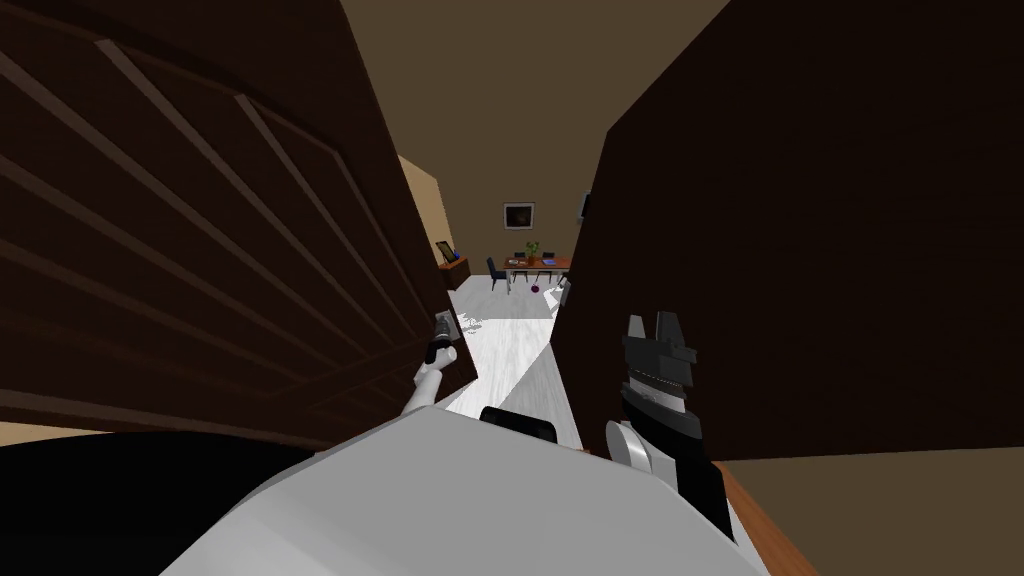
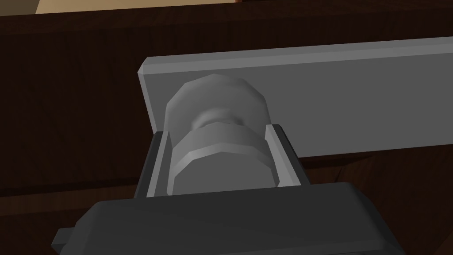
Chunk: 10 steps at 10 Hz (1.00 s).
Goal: Push the door open
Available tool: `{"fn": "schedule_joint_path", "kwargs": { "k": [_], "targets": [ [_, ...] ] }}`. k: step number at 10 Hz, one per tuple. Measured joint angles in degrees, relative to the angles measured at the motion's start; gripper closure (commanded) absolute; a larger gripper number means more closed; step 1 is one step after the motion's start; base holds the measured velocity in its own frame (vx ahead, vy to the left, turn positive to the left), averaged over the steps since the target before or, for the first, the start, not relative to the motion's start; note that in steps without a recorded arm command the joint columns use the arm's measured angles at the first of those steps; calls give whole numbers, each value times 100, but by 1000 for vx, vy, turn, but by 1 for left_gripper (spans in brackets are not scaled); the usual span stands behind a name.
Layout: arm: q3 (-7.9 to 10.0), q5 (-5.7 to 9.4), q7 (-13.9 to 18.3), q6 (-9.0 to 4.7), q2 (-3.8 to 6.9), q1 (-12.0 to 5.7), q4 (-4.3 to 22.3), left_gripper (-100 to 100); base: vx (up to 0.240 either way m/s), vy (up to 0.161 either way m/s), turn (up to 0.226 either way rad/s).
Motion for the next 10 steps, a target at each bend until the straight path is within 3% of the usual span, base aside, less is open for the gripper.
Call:
{"fn": "schedule_joint_path", "kwargs": {
  "k": [2,3,5,7,10],
  "targets": [
    [174,151,-200,161,-110,131,-323,100,116,5,-24],
    [212,206,-242,203,-98,170,-386,100,49,4,12],
    [294,326,-276,97,9,120,-204,100,131,-11,-32],
    [433,499,-414,-5,16,171,-141,100,168,3,-9],
    [663,718,-621,67,-13,254,-326,100,146,17,-17]
  ]
}}
